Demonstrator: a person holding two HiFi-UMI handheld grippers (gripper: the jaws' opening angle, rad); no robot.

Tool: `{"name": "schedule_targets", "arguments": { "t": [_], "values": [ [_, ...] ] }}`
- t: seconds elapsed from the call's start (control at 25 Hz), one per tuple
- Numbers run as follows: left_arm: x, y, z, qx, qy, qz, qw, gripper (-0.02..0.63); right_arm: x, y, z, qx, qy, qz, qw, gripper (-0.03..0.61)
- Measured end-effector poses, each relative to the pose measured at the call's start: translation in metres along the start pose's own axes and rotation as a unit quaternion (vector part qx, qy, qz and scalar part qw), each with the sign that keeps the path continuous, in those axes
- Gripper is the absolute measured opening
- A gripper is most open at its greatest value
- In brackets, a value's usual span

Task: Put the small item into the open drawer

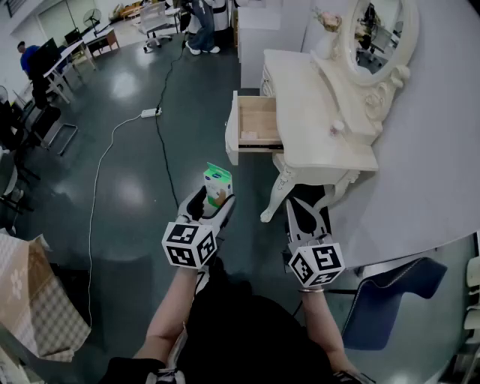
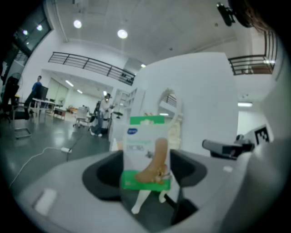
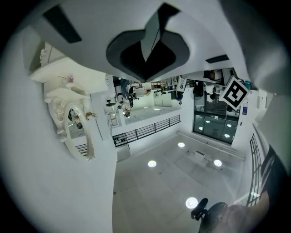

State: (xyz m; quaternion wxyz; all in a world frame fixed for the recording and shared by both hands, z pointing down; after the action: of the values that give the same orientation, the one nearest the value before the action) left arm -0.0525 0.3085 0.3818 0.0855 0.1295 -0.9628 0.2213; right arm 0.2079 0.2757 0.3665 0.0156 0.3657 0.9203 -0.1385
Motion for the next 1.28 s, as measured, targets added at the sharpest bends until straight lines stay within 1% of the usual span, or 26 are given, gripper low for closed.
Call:
{"name": "schedule_targets", "arguments": {
  "t": [0.12, 0.36, 0.76, 1.04, 1.28],
  "values": [
    [0.001, 0.002, 0.000, -0.003, 0.001, -0.001, 1.0000, 0.324, 0.001, 0.000, -0.001, -0.001, -0.003, 0.003, 1.000, 0.003],
    [0.004, 0.004, -0.002, -0.006, 0.007, 0.001, 1.0000, 0.324, 0.002, -0.001, -0.006, 0.001, -0.014, 0.026, 1.000, 0.005],
    [0.011, -0.002, 0.001, -0.015, 0.016, 0.010, 0.9997, 0.324, -0.007, -0.004, -0.005, 0.006, -0.015, 0.021, 1.000, 0.005],
    [0.029, -0.031, 0.016, -0.014, 0.015, 0.011, 0.9997, 0.324, -0.022, -0.032, 0.004, 0.003, -0.018, 0.012, 1.000, 0.005],
    [0.060, -0.077, 0.034, -0.005, 0.022, -0.001, 0.9998, 0.324, -0.040, -0.077, 0.014, 0.005, -0.019, 0.005, 1.000, 0.005]
  ]
}}
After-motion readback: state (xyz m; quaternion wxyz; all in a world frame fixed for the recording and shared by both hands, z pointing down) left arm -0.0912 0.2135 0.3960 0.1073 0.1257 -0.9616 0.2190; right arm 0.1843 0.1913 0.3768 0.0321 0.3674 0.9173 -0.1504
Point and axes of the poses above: the fingertips, and each gripper's own axes: y backward along the fingers, x to its left, z out of its top, the point moved 10 cm from there along y, backward along the fingers, and after that the axes turned 13 degrees about x, right-handed, at the moved point
